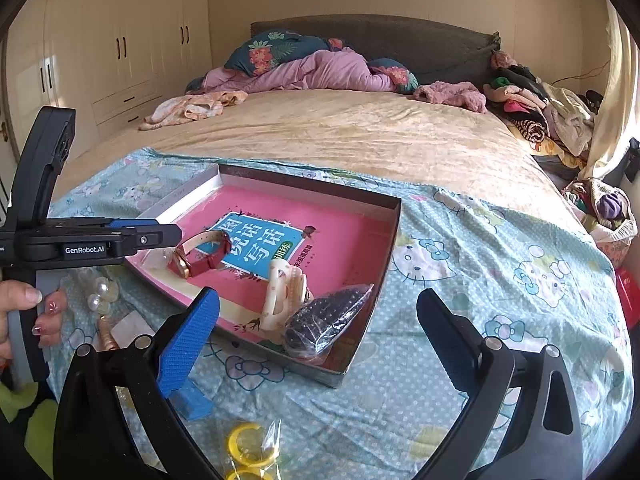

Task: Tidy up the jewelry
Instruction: 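Withdraw both open tools from the box back over the remaining jewelry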

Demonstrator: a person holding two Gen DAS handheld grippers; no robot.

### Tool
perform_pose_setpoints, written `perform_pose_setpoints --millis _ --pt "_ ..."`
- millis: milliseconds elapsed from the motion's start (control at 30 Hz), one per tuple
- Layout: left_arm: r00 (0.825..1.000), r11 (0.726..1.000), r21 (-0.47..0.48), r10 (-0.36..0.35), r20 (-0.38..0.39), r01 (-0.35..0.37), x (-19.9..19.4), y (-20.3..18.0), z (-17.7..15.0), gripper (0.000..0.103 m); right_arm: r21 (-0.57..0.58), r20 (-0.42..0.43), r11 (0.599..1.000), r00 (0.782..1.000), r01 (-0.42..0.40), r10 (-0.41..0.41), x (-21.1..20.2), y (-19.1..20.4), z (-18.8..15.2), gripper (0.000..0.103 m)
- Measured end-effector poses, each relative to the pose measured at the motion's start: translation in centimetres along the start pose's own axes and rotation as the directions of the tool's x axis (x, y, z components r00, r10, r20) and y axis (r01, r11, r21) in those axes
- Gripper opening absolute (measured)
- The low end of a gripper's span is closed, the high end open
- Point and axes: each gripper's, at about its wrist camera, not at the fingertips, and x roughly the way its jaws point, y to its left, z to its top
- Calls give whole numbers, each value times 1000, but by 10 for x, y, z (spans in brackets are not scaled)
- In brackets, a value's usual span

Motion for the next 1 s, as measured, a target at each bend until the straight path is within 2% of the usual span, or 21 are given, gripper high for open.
perform_pose_setpoints --millis 133,233,333,733,1000 --pt "1000 1000 -2 9 24 -9 -14 0 -1 71 4 21 1000 1000 -1 1 -11 3 2 98" --pt "998 1000 -8 26 51 -25 -27 1 -1 87 10 38 1000 999 -7 6 -20 3 3 98" --pt "996 999 -7 41 83 -41 -41 2 -1 93 10 53 1000 999 -9 8 -28 6 5 98" --pt "986 998 -41 55 155 -50 -88 12 -5 93 -20 117 1000 993 -19 21 -64 21 13 98" --pt "980 998 -31 66 190 -61 -111 13 -17 93 -41 135 999 990 -34 39 -84 34 12 98"
